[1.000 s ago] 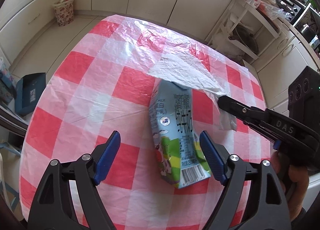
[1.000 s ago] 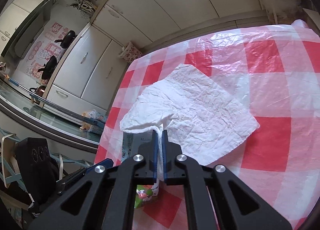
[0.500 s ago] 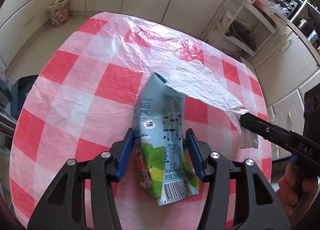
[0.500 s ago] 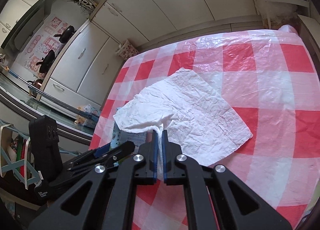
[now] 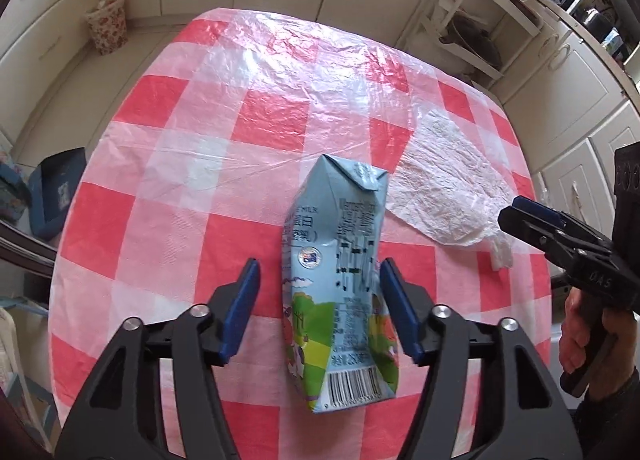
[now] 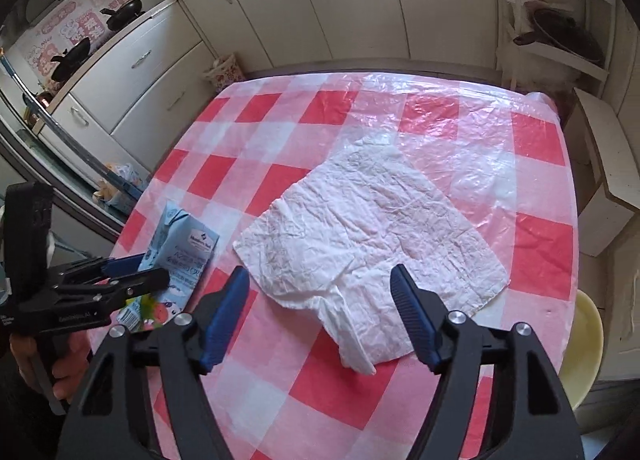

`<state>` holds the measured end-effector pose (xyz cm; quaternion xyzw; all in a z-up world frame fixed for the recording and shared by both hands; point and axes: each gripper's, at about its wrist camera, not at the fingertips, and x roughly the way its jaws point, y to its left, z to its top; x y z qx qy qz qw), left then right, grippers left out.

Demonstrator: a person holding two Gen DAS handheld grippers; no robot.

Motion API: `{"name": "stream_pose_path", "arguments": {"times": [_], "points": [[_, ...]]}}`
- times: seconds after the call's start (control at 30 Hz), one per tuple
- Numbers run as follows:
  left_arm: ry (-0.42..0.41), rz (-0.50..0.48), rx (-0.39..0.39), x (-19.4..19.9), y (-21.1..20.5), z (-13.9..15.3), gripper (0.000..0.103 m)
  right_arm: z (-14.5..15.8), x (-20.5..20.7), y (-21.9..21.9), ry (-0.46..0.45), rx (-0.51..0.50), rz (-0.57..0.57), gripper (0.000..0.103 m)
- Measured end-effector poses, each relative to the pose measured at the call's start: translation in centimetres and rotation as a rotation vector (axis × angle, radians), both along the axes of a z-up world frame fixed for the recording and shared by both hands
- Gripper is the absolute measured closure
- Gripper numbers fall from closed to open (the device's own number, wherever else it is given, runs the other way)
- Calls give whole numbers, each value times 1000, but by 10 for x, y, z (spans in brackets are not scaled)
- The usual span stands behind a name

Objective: Collect trash
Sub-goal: 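Drop the tissue sheet into the yellow bucket with the right gripper while the left drops the carton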

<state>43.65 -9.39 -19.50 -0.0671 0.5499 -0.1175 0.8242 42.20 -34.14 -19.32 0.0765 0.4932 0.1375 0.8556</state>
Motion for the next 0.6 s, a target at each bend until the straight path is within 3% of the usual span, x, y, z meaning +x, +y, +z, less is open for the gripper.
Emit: {"name": "stream_pose_path", "arguments": {"times": [0.17, 0.23, 0.27, 0.37, 0.43, 0.6], "points": [[-4, 5, 19, 6, -7, -6, 42, -25, 16, 10, 42, -47, -26, 28], [-1, -15, -2, 7, -10, -7, 54, -26, 14, 15, 19, -89, 2, 28], [-2, -17, 3, 7, -12, -6, 54, -26, 13, 17, 12, -105, 4, 30], [-25, -22, 11, 5, -14, -1, 55, -26, 11, 20, -20, -208, 17, 62], [-19, -15, -19, 5, -12, 1, 55, -27, 11, 16, -11, -203, 23, 98], [-58, -27, -67, 0, -11, 10, 55, -10, 0, -10, -41, -121, -21, 99]]}}
